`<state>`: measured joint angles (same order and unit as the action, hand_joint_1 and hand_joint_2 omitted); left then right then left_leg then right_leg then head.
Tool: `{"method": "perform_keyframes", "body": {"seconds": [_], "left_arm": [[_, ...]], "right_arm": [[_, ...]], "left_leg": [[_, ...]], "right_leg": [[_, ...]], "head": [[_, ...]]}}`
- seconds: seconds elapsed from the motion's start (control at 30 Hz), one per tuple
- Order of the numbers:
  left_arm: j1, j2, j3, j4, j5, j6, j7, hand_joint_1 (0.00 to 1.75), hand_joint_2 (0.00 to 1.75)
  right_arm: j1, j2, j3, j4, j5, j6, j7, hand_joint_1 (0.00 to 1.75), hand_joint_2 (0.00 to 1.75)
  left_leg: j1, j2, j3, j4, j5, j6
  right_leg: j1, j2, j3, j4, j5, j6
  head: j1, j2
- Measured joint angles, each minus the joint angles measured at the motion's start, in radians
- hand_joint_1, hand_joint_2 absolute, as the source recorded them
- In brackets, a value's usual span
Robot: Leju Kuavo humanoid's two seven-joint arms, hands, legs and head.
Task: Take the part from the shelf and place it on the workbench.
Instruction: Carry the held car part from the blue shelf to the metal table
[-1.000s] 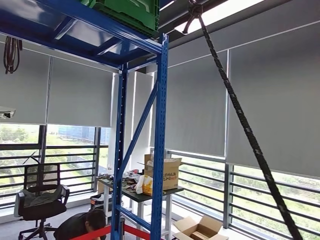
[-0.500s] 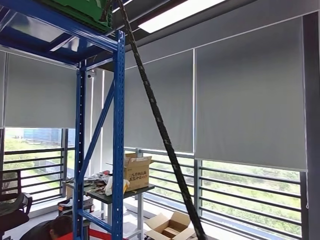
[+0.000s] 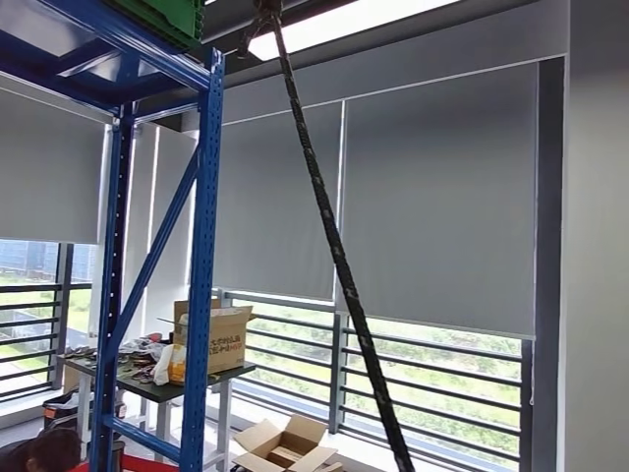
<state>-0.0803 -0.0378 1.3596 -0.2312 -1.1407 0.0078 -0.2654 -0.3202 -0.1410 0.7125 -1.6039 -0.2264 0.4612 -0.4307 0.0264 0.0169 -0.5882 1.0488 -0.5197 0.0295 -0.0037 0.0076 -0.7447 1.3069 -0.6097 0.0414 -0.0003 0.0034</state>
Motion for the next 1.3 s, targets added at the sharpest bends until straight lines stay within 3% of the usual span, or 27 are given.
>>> {"method": "perform_keyframes", "body": {"seconds": [0.03,0.07,0.1,0.17,0.23,0.3,0.33,0.4,0.47,0.5,0.53,0.57,0.6,0.67,0.73,0.8,0.87,0.93,1.0,1.03,1.07,1.17,1.23,1.3], "left_arm": [[-0.001,0.0,0.0,0.0,-0.001,0.0,0.0,0.0,1.75],[-0.002,0.0,0.0,0.0,-0.001,0.0,0.0,0.0,1.75],[-0.003,-0.001,0.0,0.0,-0.002,0.0,0.0,0.0,1.75],[-0.004,-0.002,0.0,0.0,-0.002,-0.001,-0.001,0.0,1.75],[-0.003,-0.002,0.0,0.0,-0.003,-0.001,0.0,0.0,1.75],[-0.004,-0.004,0.0,0.0,-0.003,-0.001,0.0,0.0,1.75],[-0.005,-0.005,0.0,0.0,-0.004,-0.001,0.0,0.0,1.75],[-0.004,-0.007,0.0,0.0,-0.005,-0.001,0.0,0.0,1.75],[-0.001,-0.008,0.0,0.0,-0.006,-0.001,0.0,0.0,1.75],[0.001,-0.008,0.0,0.0,-0.007,0.0,0.001,0.0,1.75],[0.002,-0.008,0.0,0.0,-0.008,0.0,0.001,0.0,1.75],[0.002,-0.008,0.0,0.0,-0.008,0.0,0.001,0.0,1.75],[0.002,-0.008,0.0,0.0,-0.009,0.0,0.001,0.0,1.75],[0.001,-0.008,0.0,0.0,-0.01,0.0,0.001,0.0,1.75],[0.0,-0.008,0.0,0.0,-0.011,0.0,0.002,0.0,1.75],[-0.002,-0.009,0.0,0.0,-0.012,0.0,0.003,0.0,1.75],[-0.004,-0.01,0.0,0.0,-0.013,0.0,0.0,0.0,1.75],[-0.003,-0.01,0.0,0.0,-0.014,0.0,-0.001,0.0,1.75],[0.0,-0.01,0.0,0.0,-0.015,0.0,-0.001,0.0,1.75],[0.001,-0.01,0.0,0.0,-0.016,0.0,-0.001,0.0,1.75],[0.0,-0.01,-0.001,0.0,-0.016,0.0,-0.002,0.0,1.75],[-0.001,-0.01,-0.001,0.0,-0.016,0.0,-0.005,0.0,1.75],[-0.001,-0.009,-0.001,0.0,-0.016,0.0,-0.008,0.0,1.75],[-0.002,-0.009,-0.002,0.0,-0.018,0.0,-0.009,0.0,1.75]], "right_arm": [[0.0,0.0,0.0,0.004,-0.001,0.0,0.001,1.75,1.75],[-0.001,0.0,0.0,0.006,-0.002,0.0,0.001,1.75,1.75],[-0.004,0.0,0.0,0.008,-0.003,0.0,0.002,1.75,1.75],[-0.01,0.002,0.0,0.011,-0.005,0.0,0.003,1.75,1.75],[-0.014,0.004,0.0,0.014,-0.007,0.0,0.004,1.75,1.75],[-0.014,0.005,0.0,0.017,-0.008,0.0,0.007,1.75,1.75],[-0.014,0.006,-0.001,0.019,-0.009,0.0,0.009,1.75,1.75],[-0.017,0.013,-0.001,0.023,-0.01,0.001,0.01,1.75,1.75],[-0.018,0.02,0.0,0.03,-0.011,0.001,0.011,1.75,1.75],[-0.017,0.022,0.0,0.034,-0.012,0.002,0.012,1.75,1.75],[-0.016,0.024,0.0,0.037,-0.013,0.002,0.012,1.75,1.75],[-0.016,0.026,0.0,0.039,-0.014,0.002,0.013,1.75,1.75],[-0.016,0.028,0.0,0.041,-0.016,0.002,0.013,1.75,1.75],[-0.017,0.034,0.0,0.043,-0.019,0.002,0.013,1.75,1.75],[-0.018,0.037,0.0,0.044,-0.021,0.002,0.014,1.75,1.75],[-0.017,0.039,-0.002,0.045,-0.023,0.002,0.014,1.75,1.75],[-0.017,0.038,-0.005,0.045,-0.024,0.002,0.014,1.75,1.75],[-0.019,0.038,-0.008,0.045,-0.025,0.002,0.014,1.75,1.75],[-0.017,0.038,-0.009,0.048,-0.025,0.003,0.014,1.75,1.75],[-0.015,0.038,-0.01,0.05,-0.025,0.003,0.014,1.75,1.75],[-0.013,0.038,-0.011,0.051,-0.025,0.003,0.014,1.75,1.75],[-0.014,0.038,-0.017,0.052,-0.025,0.005,0.014,1.75,1.75],[-0.016,0.039,-0.021,0.052,-0.026,0.006,0.014,1.75,1.75],[-0.017,0.039,-0.024,0.052,-0.029,0.006,0.013,1.75,1.75]], "left_leg": [[0.0,0.009,0.001,0.0,-0.001,0.0],[-0.001,0.017,0.004,0.0,-0.003,-0.001],[-0.001,0.024,0.007,0.0,-0.006,-0.003],[-0.003,0.037,0.014,-0.002,-0.011,-0.01],[-0.004,0.051,0.019,-0.006,-0.015,-0.02],[-0.002,0.06,0.027,-0.012,-0.018,-0.031],[-0.001,0.052,0.028,-0.007,-0.026,-0.035],[0.0,0.018,-0.002,0.061,-0.068,-0.037],[-0.002,-0.004,-0.069,0.189,-0.12,-0.037],[-0.002,-0.007,-0.097,0.236,-0.13,-0.038],[-0.003,-0.009,-0.11,0.25,-0.121,-0.038],[-0.003,-0.01,-0.106,0.226,-0.093,-0.038],[-0.002,-0.016,-0.086,0.171,-0.053,-0.037],[0.002,-0.05,-0.039,0.055,0.004,-0.033],[0.003,-0.075,-0.02,0.009,0.013,-0.028],[0.001,-0.063,-0.018,0.003,0.014,-0.021],[0.002,-0.046,-0.012,-0.003,0.016,-0.01],[0.001,-0.026,-0.006,-0.006,0.014,-0.001],[0.0,-0.004,-0.004,-0.006,0.01,0.002],[0.0,0.006,-0.003,-0.006,0.008,0.001],[0.0,0.015,-0.002,-0.006,0.006,0.0],[-0.003,0.038,0.009,-0.006,-0.003,-0.01],[-0.005,0.051,0.016,-0.009,-0.009,-0.02],[-0.003,0.067,0.024,-0.015,-0.012,-0.032]], "right_leg": [[-0.001,-0.002,-0.001,-0.001,0.013,0.0],[-0.001,-0.004,0.017,-0.042,0.042,-0.002],[0.001,-0.013,0.052,-0.112,0.08,-0.005],[0.011,-0.042,0.114,-0.236,0.124,-0.015],[0.021,-0.052,0.131,-0.275,0.126,-0.024],[0.021,-0.035,0.134,-0.286,0.131,-0.036],[0.019,-0.027,0.139,-0.293,0.134,-0.043],[0.014,-0.012,0.148,-0.304,0.139,-0.056],[0.017,0.007,0.149,-0.305,0.138,-0.061],[0.018,0.018,0.149,-0.304,0.137,-0.062],[0.018,0.03,0.15,-0.303,0.136,-0.063],[0.019,0.041,0.152,-0.301,0.135,-0.063],[0.018,0.053,0.153,-0.299,0.132,-0.062],[0.019,0.074,0.152,-0.289,0.125,-0.056],[0.017,0.091,0.144,-0.281,0.122,-0.047],[0.014,0.1,0.139,-0.281,0.122,-0.037],[0.014,0.067,0.127,-0.252,0.1,-0.025],[0.011,0.021,0.078,-0.15,0.048,-0.014],[0.003,0.006,0.014,-0.028,0.006,-0.006],[-0.001,0.004,-0.001,-0.005,0.009,-0.003],[-0.003,0.0,0.004,-0.023,0.029,-0.001],[0.001,-0.042,0.096,-0.213,0.12,-0.004],[0.01,-0.061,0.127,-0.277,0.134,-0.013],[0.015,-0.045,0.13,-0.283,0.134,-0.025]], "head": [[0.0,0.0],[0.0,0.0],[0.0,0.0],[0.0,0.0],[0.0,0.0],[0.0,0.0],[0.0,0.0],[0.0,0.0],[0.0,0.0],[0.0,0.0],[0.0,0.0],[0.0,0.0],[0.0,0.0],[0.0,0.0],[0.0,0.0],[0.0,0.0],[0.0,0.0],[0.0,0.0],[0.0,0.0],[0.0,0.0],[0.0,0.0],[0.0,0.0],[0.0,0.0],[0.0,0.0]]}}
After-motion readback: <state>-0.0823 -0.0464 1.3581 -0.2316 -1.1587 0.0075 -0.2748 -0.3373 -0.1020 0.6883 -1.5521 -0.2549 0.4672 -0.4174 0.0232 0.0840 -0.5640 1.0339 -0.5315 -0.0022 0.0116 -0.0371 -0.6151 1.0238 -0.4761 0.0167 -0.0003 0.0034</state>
